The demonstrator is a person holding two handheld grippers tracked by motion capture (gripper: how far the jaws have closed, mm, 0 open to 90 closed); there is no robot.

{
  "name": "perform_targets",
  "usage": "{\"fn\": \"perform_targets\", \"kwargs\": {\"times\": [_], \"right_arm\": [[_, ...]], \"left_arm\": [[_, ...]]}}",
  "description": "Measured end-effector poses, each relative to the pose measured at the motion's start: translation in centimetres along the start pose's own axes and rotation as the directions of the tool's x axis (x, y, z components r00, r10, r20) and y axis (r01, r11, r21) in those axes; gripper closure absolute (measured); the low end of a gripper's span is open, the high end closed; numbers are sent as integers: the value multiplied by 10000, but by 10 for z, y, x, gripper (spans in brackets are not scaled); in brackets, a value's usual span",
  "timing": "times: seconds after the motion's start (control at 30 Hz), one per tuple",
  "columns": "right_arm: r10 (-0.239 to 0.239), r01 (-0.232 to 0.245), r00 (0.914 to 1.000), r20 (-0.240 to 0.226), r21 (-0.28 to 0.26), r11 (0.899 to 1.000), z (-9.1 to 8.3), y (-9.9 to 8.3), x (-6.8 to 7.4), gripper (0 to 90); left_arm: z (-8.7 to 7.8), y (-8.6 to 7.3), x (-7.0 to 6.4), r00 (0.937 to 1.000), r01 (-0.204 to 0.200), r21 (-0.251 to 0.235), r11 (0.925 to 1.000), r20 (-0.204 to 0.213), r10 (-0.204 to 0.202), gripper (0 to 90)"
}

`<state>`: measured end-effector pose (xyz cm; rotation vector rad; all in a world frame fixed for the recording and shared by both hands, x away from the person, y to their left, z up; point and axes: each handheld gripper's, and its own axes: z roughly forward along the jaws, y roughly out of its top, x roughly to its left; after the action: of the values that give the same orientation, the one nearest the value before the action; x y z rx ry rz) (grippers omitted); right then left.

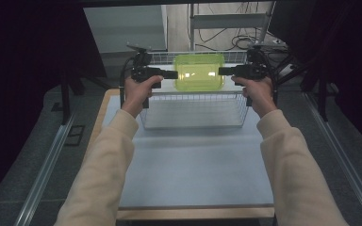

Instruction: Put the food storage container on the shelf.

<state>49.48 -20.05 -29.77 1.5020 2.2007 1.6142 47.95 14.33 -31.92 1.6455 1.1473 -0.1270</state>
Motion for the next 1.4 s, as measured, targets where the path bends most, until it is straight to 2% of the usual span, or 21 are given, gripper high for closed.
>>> {"fn": "perform_targets", "kwargs": {"times": [0.17,0.23,0.4,0.47,0.6,0.67,0.73,0.87,0.97,1.0,1.07,1.17,1.2,1.23,1.3,1.4], "right_arm": [[68,-71,9997,237,129,9999,7,3,-5,789],[93,-98,9993,359,153,9998,10,3,-7,786],[164,-166,9995,275,97,9998,16,4,-10,751],[-128,120,9982,586,139,9998,20,3,-10,697],[-46,35,9974,723,148,9999,25,2,-12,667],[-149,127,9956,928,240,9996,26,0,-13,627],[-218,210,9952,952,90,9997,26,0,-13,599],[-429,450,9922,1174,-145,9989,22,-3,-12,509],[-704,755,9916,1084,-433,9962,13,-6,-8,442],[-812,867,9918,990,-523,9949,9,-8,-6,430],[-1177,1232,9898,808,-661,9902,-1,-14,-1,410],[-1785,1827,9821,605,-726,9805,-15,-27,5,378],[-1991,2025,9785,531,-695,9768,-20,-33,7,364],[-2260,2289,9730,457,-713,9708,-25,-41,10,354],[-2480,2494,9684,283,-716,9658,-32,-54,13,334],[-2788,2782,9603,10,-686,9581,-43,-79,16,308]], "left_arm": [[9,1,7,9995,264,-21,9997,-144,-264,804],[9,2,9,9994,333,-113,9994,-56,-333,804],[12,5,10,9989,412,-187,9990,-229,-416,782],[14,6,10,9986,402,-206,9990,-339,-409,739],[17,6,15,9970,524,-192,9984,-564,-534,680],[18,6,16,9967,521,-277,9983,-616,-538,626],[18,5,17,9965,446,-348,9984,-689,-470,587],[13,5,15,9947,321,-781,9964,-945,-394,365],[0,1,13,9929,-2,-942,9956,-1188,-110,260],[-7,-2,12,9923,-225,-968,9950,-1233,105,251],[-16,-10,9,9927,-393,-1069,9935,-1175,266,244],[-32,-27,3,9924,-682,-1202,9904,-1105,550,236],[-39,-35,-1,9910,-875,-1212,9888,-1110,741,236],[-43,-41,-3,9916,-876,-1279,9879,-1057,742,236],[-53,-57,-9,9915,-1074,-1286,9859,-869,966,236],[-66,-86,-19,9850,-1578,-1193,9802,-895,1477,236]]}}
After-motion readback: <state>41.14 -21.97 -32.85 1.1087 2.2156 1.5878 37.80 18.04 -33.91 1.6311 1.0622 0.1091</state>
